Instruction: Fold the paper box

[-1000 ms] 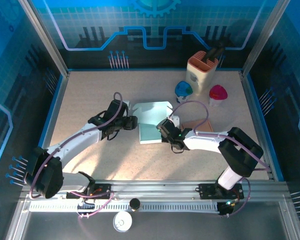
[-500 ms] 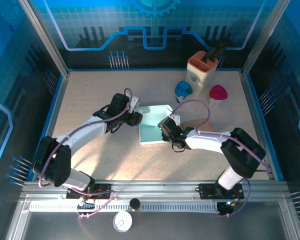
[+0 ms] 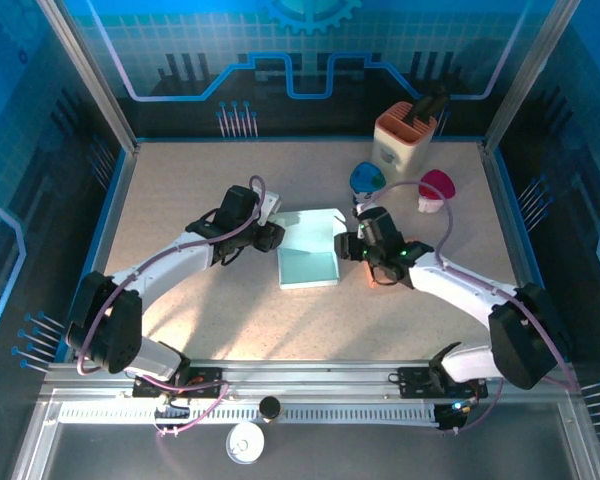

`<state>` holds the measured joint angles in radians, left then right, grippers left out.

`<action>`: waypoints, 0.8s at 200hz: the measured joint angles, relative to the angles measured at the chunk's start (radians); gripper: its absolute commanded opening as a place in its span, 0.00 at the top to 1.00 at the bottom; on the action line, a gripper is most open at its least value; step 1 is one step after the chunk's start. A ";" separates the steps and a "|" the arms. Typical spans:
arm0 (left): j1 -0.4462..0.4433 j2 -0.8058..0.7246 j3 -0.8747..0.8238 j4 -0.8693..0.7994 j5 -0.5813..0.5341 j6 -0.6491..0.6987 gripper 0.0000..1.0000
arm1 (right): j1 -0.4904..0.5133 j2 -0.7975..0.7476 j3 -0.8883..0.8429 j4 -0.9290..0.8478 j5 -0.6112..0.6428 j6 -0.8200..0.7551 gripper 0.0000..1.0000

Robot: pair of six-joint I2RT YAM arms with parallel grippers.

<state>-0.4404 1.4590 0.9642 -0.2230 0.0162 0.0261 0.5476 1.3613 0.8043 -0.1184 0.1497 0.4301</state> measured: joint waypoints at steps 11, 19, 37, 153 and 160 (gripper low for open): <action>0.000 0.000 0.000 0.000 0.000 0.000 0.57 | -0.031 0.011 0.029 -0.023 -0.059 -0.070 0.38; 0.000 0.000 0.000 0.000 0.000 0.000 0.58 | -0.047 0.024 0.056 -0.045 -0.096 -0.109 0.38; 0.000 0.000 0.000 0.000 0.000 -0.001 0.61 | -0.076 0.071 0.127 -0.074 -0.170 -0.188 0.40; -0.006 0.019 0.008 -0.004 -0.010 -0.027 0.87 | -0.097 0.216 0.242 -0.148 -0.274 -0.300 0.68; -0.008 0.021 0.010 -0.003 -0.013 -0.027 0.88 | -0.096 0.216 0.243 -0.151 -0.270 -0.300 0.68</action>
<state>-0.4484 1.4799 0.9737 -0.2264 0.0036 -0.0006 0.4515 1.5772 1.0473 -0.2699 -0.1200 0.1299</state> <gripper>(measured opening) 0.132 0.319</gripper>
